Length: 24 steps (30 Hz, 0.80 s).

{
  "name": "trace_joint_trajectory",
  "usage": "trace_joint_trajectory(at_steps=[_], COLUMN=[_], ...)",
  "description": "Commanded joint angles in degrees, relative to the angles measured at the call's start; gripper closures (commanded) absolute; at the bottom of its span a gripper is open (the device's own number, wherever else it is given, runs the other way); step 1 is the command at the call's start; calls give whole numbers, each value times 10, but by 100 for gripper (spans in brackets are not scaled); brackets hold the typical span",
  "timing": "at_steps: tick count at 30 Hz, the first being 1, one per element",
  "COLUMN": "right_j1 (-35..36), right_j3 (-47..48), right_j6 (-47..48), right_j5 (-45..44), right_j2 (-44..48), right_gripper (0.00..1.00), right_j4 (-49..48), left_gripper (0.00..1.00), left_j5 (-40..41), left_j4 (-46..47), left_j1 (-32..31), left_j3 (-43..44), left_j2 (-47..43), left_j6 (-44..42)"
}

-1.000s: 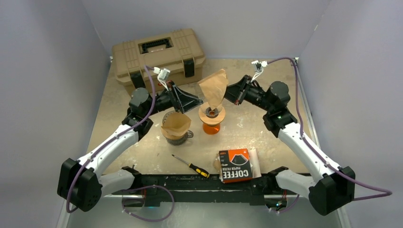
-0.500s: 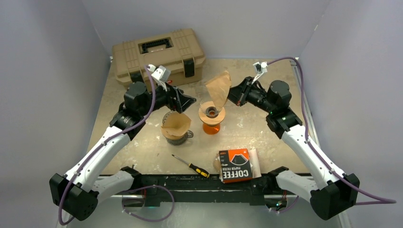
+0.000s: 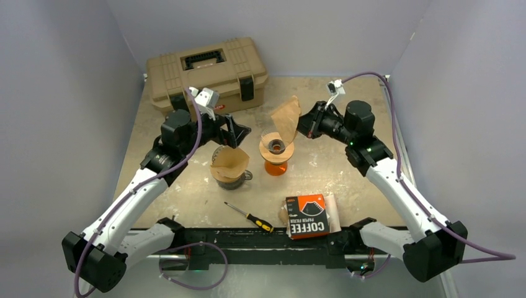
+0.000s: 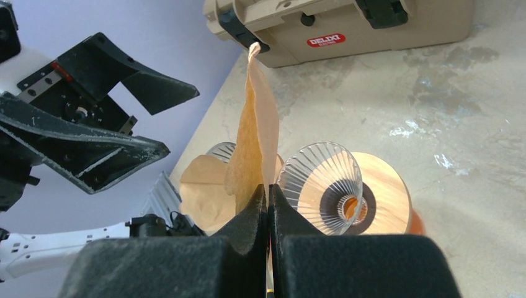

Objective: Place the coffee filter in the dripper
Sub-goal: Place the coffee filter in the coffee dripper.

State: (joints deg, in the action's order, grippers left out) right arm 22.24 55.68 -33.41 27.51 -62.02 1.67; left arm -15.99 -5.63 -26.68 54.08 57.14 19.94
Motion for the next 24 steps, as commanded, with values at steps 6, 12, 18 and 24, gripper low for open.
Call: trace_joint_trajectory(at_steps=[6, 12, 18, 24], right_j1=[3, 3, 6, 24], right_j3=[78, 111, 125, 165], right_j6=[30, 40, 41, 47], right_j5=[-31, -36, -57, -108], right_j2=[-31, -55, -57, -68], right_gripper=[100, 100, 100, 100], right_j4=[63, 104, 126, 170], left_gripper=[1, 1, 1, 1], left_j5=[-78, -99, -45, 100], left_j4=[25, 16, -3, -45], left_j1=[2, 1, -42, -136], left_j3=[10, 34, 54, 85], left_j2=[33, 55, 65, 74], left_j6=[18, 28, 19, -23])
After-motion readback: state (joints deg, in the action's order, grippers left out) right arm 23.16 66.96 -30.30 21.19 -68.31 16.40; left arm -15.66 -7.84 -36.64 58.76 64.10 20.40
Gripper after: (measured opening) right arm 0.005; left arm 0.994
